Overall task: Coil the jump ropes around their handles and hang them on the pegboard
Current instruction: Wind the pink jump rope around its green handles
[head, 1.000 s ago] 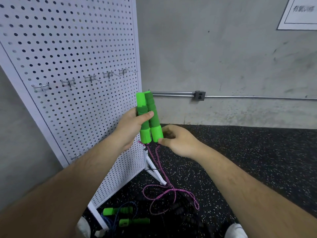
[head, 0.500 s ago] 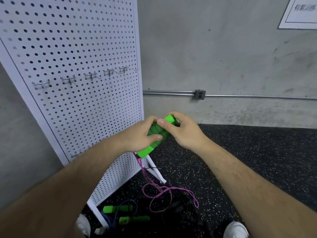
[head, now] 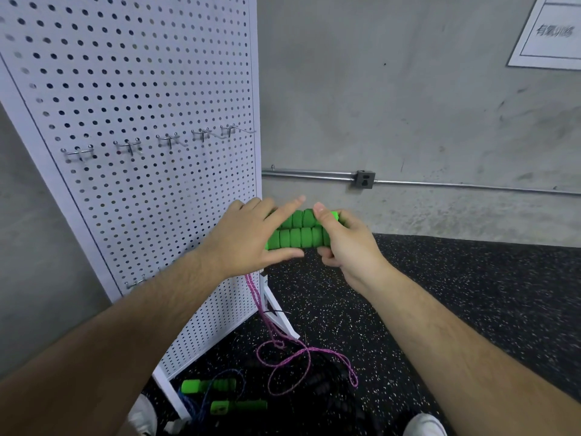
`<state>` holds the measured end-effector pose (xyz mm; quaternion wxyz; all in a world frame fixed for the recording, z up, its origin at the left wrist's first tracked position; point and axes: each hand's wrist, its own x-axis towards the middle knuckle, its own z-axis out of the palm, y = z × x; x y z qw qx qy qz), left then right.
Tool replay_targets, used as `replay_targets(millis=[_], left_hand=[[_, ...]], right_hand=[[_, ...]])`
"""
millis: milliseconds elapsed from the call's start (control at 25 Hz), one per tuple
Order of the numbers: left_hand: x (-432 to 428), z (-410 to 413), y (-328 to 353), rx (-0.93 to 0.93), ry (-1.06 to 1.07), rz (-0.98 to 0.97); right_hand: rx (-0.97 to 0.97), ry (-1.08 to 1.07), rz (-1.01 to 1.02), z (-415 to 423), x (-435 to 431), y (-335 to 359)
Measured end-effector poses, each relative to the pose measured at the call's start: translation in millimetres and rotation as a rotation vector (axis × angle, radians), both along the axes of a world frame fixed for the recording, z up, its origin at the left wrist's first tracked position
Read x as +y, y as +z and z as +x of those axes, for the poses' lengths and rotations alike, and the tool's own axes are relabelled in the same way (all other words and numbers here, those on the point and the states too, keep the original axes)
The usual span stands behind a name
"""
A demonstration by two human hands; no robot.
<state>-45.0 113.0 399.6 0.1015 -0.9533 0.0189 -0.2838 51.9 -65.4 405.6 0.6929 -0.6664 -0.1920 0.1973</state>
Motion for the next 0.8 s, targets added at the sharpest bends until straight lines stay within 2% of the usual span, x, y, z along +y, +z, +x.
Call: replay_targets(millis=[160, 240, 360, 600, 800], left_hand=[[8, -3, 9, -0.042, -0.047, 0.059], [5, -7, 12, -0.096, -0.044, 0.016], [3, -8, 8, -0.048, -0.025, -0.071], [10, -7, 2, -0.077, -0.042, -0.010], [3, -10, -6, -0.089, 0.058, 0.080]], right_hand=[[0.123, 0.142, 0.175, -1, -1, 0], [0.160, 0.227, 0.203, -3, 2, 3], [0.134, 0.311, 0.211, -8, 12, 4], [0.038, 0.077, 0.169, -11, 26, 4], [0.031, 0.077, 0.158, -12, 20, 8]])
